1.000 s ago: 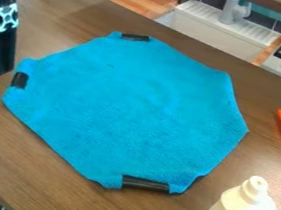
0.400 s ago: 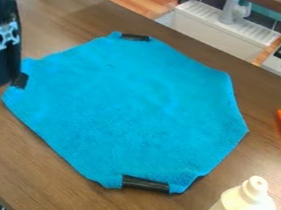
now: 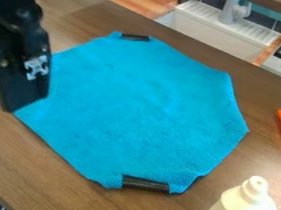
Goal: Fold the cloth from bottom right to top left
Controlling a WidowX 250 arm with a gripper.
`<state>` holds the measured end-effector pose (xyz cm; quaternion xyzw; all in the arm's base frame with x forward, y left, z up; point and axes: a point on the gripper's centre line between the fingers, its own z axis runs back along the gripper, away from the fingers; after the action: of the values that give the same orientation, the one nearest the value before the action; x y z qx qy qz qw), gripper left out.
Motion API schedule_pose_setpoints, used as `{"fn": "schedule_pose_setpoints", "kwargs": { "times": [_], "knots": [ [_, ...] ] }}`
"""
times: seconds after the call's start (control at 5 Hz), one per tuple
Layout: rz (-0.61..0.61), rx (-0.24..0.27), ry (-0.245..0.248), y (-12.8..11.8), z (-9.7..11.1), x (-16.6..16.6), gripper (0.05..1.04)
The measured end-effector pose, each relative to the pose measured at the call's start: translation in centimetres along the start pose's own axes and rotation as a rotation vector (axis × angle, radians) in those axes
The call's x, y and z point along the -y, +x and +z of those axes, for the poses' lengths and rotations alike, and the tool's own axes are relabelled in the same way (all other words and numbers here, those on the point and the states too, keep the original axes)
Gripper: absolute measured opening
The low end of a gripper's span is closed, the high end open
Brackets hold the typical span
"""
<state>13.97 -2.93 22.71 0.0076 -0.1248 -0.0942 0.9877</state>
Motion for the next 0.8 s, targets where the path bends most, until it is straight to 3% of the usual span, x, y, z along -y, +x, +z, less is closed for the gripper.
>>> {"fn": "schedule_pose_setpoints", "kwargs": {
  "times": [0.4, 0.6, 0.8],
  "knots": [
    [-0.209, 0.075, 0.023, 1.9, -1.8, 0.5, 1.001],
    [-0.403, 0.076, -0.051, 3.1, -3.5, 0.7, 1.001],
    [-0.631, 0.115, -0.149, 4.4, -5.7, 0.9, 1.001]
  ]
}}
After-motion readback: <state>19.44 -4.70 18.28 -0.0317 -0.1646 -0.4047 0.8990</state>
